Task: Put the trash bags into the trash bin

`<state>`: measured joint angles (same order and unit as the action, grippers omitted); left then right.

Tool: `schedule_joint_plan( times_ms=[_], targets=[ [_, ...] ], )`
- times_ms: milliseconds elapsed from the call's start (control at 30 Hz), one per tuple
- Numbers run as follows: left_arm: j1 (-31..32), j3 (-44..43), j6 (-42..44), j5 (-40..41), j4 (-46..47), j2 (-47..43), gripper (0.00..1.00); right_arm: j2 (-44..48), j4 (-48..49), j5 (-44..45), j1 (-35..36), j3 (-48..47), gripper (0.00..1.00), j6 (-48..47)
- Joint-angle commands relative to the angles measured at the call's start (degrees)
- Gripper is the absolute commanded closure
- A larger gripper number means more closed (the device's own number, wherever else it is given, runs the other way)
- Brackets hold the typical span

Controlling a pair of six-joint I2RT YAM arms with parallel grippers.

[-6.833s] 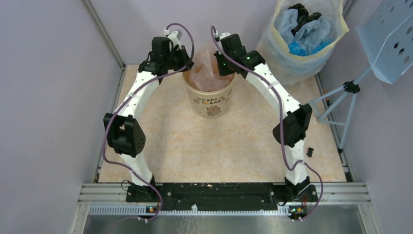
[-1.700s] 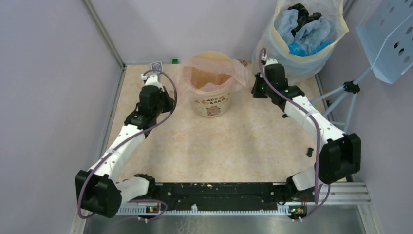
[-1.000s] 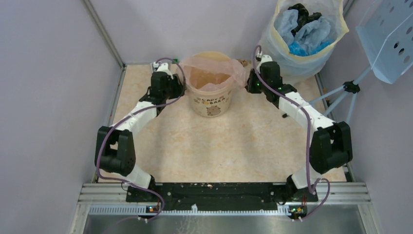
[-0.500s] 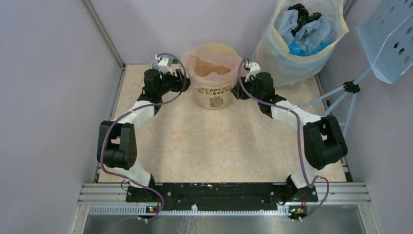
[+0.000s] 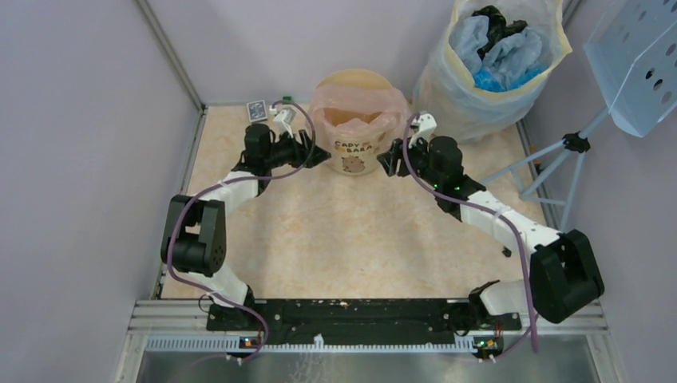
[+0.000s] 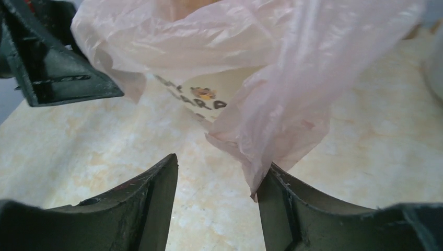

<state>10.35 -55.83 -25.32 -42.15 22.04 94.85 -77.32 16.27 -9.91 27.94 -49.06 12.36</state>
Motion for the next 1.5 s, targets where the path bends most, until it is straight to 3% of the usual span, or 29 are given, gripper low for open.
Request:
schedule_joint_plan(
  times_ms=[0,167,367,733,933,1033,1167,1267,1467],
  targets=[
    [-1.5,-3.3,1.2,8.5,-8.2,-2.7,0.27,4.5,-8.8,12.9,-0.2,-5.3,0.42,1.4],
    [-3.6,-6.1,1.7,10.6,-10.7,-1.7,0.28,3.7,-16.0,15.4,-0.2,-14.4,0.37,-3.4],
    [-3.9,-10.2,3.5,13.2,-13.2,-0.8,0.28,-3.7,-26.6,15.4,-0.2,-28.6,0.33,-6.0],
    [-4.4,-16.8,4.6,15.9,-19.5,3.0,0.34,-20.5,-40.7,21.3,-0.8,-51.0,0.29,-4.4],
    [-4.4,-19.5,6.0,15.5,-21.8,4.9,0.35,-26.7,-45.8,19.5,-3.5,-58.0,0.29,-2.0],
    [-4.5,-19.8,6.3,15.7,-21.8,5.3,0.36,-31.2,-49.2,19.6,-4.1,-62.9,0.33,-1.1],
    [-4.6,-20.1,6.2,14.0,-21.7,5.7,0.37,-35.9,-54.9,16.5,-4.2,-70.0,0.46,0.2],
    [-4.6,-20.1,5.3,12.6,-21.8,5.6,0.37,-36.9,-56.6,13.5,-4.0,-71.4,0.53,1.3],
    [-4.5,-15.4,2.0,9.7,-22.6,1.7,0.37,-38.5,-65.8,15.7,-2.6,-77.6,0.72,0.9]
  ],
)
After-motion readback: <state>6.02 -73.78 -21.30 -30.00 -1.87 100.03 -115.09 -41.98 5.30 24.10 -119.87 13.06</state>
